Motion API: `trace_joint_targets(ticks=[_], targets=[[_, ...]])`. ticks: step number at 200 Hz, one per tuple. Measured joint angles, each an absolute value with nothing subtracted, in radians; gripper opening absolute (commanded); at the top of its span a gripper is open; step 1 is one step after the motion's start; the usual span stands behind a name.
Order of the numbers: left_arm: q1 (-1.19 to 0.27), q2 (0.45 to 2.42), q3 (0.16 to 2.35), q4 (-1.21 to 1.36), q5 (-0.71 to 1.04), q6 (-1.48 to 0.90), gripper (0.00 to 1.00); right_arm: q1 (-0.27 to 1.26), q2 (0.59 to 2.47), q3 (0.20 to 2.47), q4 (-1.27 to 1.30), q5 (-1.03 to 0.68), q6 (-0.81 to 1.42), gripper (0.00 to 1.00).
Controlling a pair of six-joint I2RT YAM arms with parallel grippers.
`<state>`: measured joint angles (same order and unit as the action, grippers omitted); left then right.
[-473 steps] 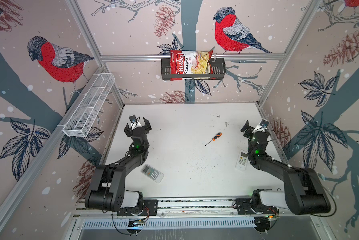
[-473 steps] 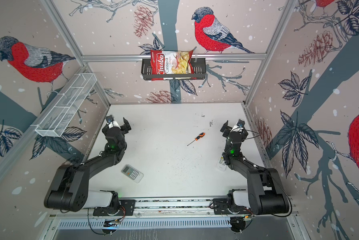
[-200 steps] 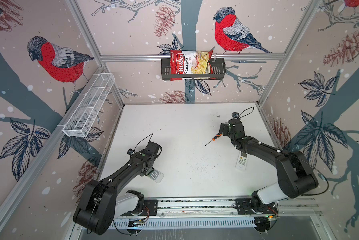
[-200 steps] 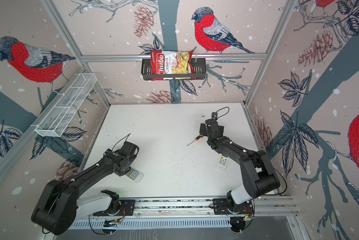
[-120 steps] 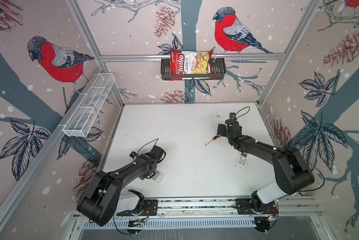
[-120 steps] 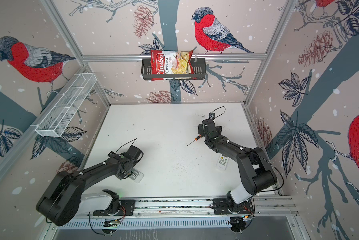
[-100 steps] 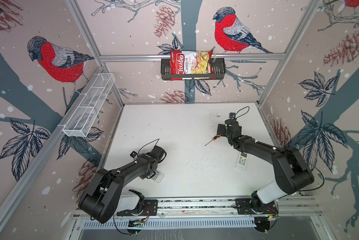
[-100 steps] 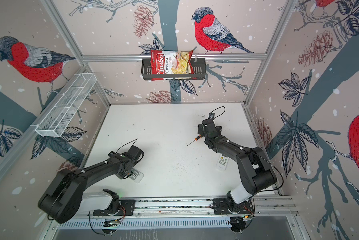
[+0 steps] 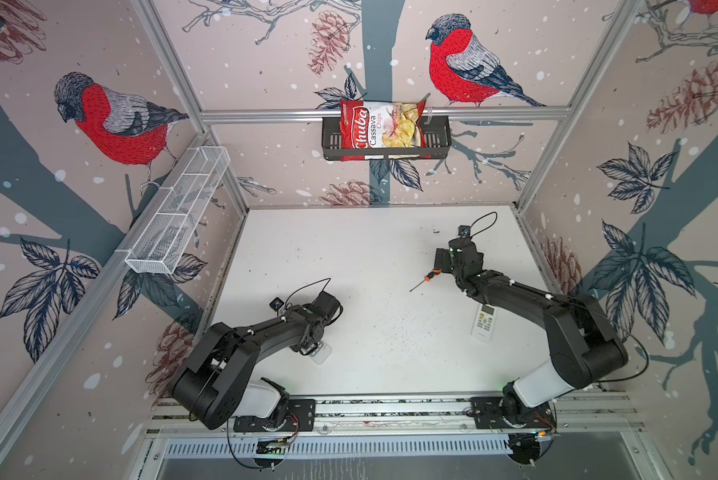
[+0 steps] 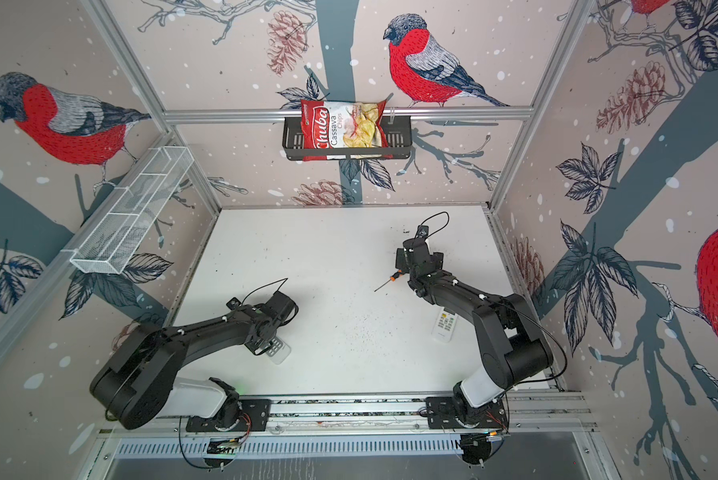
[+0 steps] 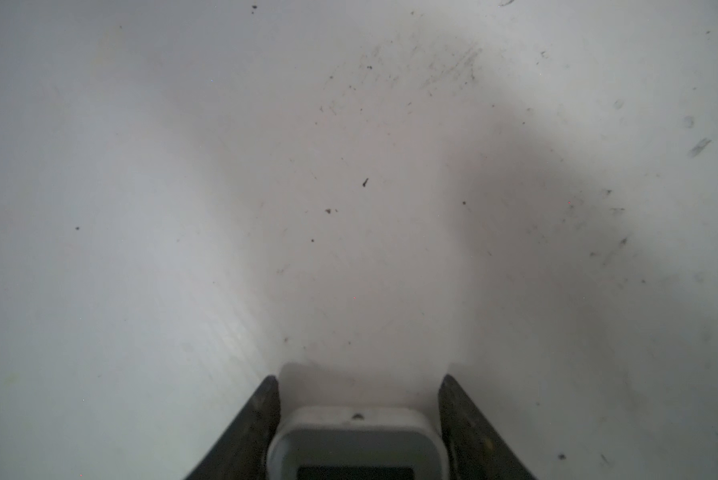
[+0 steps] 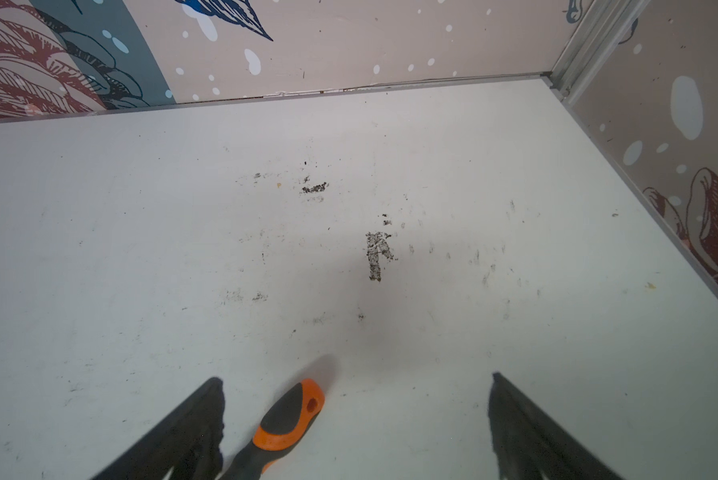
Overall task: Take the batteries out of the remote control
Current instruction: 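Close the left gripper on the end of the white remote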
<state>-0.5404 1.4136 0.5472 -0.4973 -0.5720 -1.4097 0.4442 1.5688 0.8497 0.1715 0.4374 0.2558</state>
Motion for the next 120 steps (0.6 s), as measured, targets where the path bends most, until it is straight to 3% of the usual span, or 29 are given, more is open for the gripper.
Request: trace_joint_targets(ticks=[70,120], targets=[[-0.545,1.578,0.742,-0.474,-0.505,-1.408,0.43,0.445,1.578,0.857,0.165,0.438,0.238,0.98],[-0.548,1.71,0.95,-0.445,-0.428,-1.342,0.51,0.42,1.589,0.859,0.163,0.402,0.239,0.99]])
